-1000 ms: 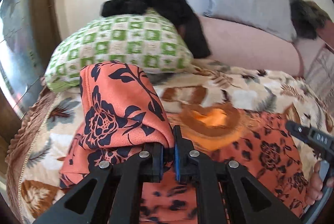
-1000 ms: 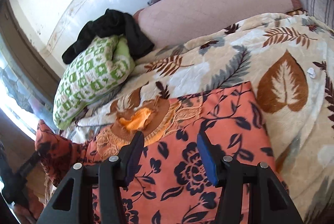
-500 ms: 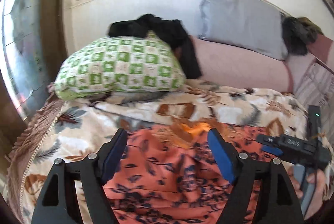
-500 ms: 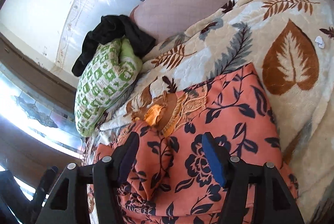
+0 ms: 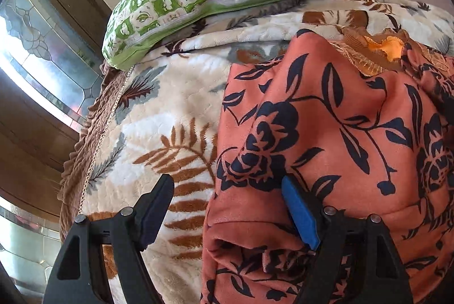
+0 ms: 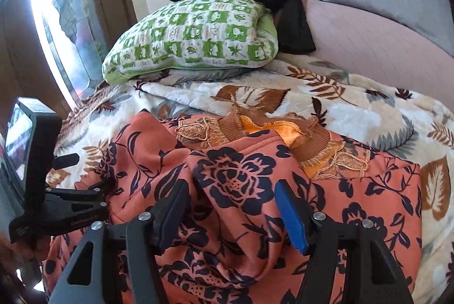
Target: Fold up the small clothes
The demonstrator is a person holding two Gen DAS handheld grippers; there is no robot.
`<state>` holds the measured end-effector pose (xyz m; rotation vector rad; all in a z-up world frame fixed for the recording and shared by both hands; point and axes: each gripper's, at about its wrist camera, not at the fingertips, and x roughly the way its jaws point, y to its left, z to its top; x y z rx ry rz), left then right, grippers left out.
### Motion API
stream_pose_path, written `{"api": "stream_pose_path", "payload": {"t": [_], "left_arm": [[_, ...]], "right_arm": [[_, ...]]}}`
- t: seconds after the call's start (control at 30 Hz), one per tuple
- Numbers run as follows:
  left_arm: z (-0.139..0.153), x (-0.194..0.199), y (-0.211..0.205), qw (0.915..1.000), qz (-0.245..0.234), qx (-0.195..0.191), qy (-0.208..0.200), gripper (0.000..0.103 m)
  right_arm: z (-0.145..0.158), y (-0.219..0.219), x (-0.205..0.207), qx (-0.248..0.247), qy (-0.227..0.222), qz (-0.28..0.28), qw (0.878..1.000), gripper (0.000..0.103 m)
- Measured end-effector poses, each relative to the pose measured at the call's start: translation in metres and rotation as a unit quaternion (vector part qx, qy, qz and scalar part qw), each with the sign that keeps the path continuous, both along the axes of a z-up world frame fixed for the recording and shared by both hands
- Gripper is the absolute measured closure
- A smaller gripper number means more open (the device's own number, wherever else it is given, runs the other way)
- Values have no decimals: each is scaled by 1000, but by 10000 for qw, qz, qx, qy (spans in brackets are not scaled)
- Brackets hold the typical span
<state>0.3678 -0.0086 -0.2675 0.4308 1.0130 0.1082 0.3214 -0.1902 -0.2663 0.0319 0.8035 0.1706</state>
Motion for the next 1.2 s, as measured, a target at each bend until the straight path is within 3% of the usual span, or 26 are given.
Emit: {"api": "stream_pose_path", "payload": {"t": [0.07,0.1,0.13,0.17,0.23,0.43,0.53,0.63,0.67,0.73,0.77,0.83,0.87,0.93,0.97,1.03,1.1,1.13,1.2], "left_arm": [[1,-1,2,10000,-43,-65,32,24],[2,0,5,9999,-25,-160,60,24],[2,2,9,9995,17,-284,104,24],[2,6,13,9990,76,-416,157,24],[4,9,17,9975,185,-630,245,24],[5,8,16,9965,292,-726,290,24],[5,6,13,9976,208,-602,269,24],[8,4,16,9974,203,-632,291,24],[10,4,18,9967,232,-707,311,24],[17,2,24,9953,307,-881,272,24],[22,0,26,9949,308,-936,206,24],[29,-2,29,9948,297,-969,41,24],[31,-2,30,9948,320,-965,-29,24],[30,1,34,9944,426,-967,-23,24],[27,3,35,9939,489,-991,25,24],[21,6,37,9932,550,-1017,134,24],[18,7,35,9939,521,-959,147,24],[18,7,33,9944,498,-925,135,24],[19,8,34,9943,502,-928,118,24]], "right_arm": [[-11,4,4,-180,38,-167,9997,38],[-16,-1,8,-162,123,-315,9993,44],[-21,-8,11,-77,212,-461,9987,66],[-25,-17,13,-58,328,-617,9975,80],[-24,-42,12,197,394,-931,9947,92],[2,-139,-42,1360,332,-2039,9689,95],[-15,-184,-73,2079,789,-2360,9459,95],[-41,-200,-99,2613,1402,-2547,9204,91],[-39,-201,-101,2631,1440,-2564,9189,91],[-21,-200,-102,2441,1097,-2545,9293,91],[-10,-200,-103,2240,791,-2637,9349,84],[6,-196,-103,1904,308,-2728,9425,53],[10,-194,-100,1871,186,-2675,9450,17],[10,-190,-88,1866,5,-2575,9481,12],[8,-186,-78,1811,-13,-2518,9507,15],[-2,-180,-57,1697,171,-2287,9585,34],[-20,-173,-38,1472,608,-2147,9636,66],[-33,-169,-31,1353,844,-2159,9633,66],[-48,-164,-27,1166,1068,-2166,9634,78]]}}
